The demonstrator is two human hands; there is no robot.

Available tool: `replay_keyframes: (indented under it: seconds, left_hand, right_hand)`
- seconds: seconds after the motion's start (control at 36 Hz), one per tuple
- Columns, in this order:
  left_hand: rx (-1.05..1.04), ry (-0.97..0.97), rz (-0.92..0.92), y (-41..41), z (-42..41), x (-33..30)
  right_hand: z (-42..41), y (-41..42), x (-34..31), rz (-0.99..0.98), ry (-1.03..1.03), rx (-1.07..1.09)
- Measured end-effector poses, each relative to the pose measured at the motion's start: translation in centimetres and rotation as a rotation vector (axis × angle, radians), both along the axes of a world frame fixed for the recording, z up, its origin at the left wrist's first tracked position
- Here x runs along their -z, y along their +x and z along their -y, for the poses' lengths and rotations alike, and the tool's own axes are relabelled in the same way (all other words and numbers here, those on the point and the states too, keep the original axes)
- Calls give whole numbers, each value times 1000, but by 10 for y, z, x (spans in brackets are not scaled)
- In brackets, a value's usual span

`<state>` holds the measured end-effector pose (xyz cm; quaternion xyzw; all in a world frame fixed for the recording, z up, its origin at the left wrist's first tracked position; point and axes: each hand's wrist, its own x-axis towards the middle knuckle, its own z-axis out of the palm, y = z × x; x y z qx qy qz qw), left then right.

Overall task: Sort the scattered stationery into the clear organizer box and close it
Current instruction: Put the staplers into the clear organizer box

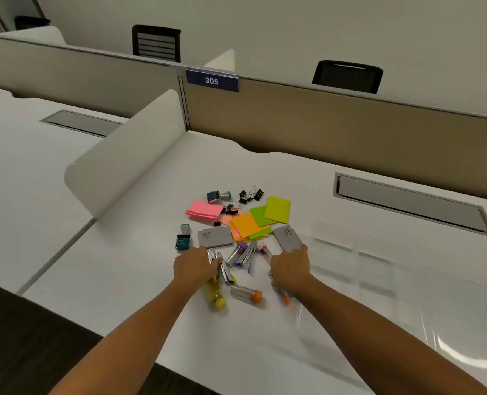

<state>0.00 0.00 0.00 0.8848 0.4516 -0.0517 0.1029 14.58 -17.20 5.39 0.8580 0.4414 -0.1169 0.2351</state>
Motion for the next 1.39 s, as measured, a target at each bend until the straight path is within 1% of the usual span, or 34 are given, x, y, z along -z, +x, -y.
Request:
replay_keyframes:
  seconds: [0.25,0.33,0.42,0.5,0.64,0.75,0.78,0.89,0.94,1.08,1.25,1.33,1.39]
  left_hand:
    - [5,-13,17,2,-5,-1]
    - [67,48,1,4,-5,0]
    - [77,23,31,6,-5,2]
    - [57,-35,84,6,-6,6]
    - [-2,-114,191,1,-2,16]
    - [-30,-151,250,-3,4,22]
    - [-32,-147,265,-4,5,23]
    - [-36,-153,280,-7,13,24]
    - [-39,-168,288,-6,16,23]
    - [-59,-196,283,-4,20,19]
    - [-58,-155,279,0,22,17]
    - [-54,-123,269,1,22,15]
    - [-57,-116,247,2,22,12]
  right_hand:
    - [-2,-4,17,-21,63,2]
    - [-2,-5,21,-15,69,0]
    - [-2,-6,20,-18,93,2]
    - [-1,-8,19,-32,174,44]
    - [7,-9,16,-104,356,195]
    - [18,-5,10,-250,512,336]
    - [22,-3,8,-318,561,367]
    - [41,2,0,-701,794,538]
    - [51,2,-6,-840,910,634]
    - [81,3,-15,-1049,1118,821]
    - [122,8,-36,-1398,1411,1025]
    - [147,11,-38,-1522,1527,1129]
    - [163,12,-38,-1569,1596,1167]
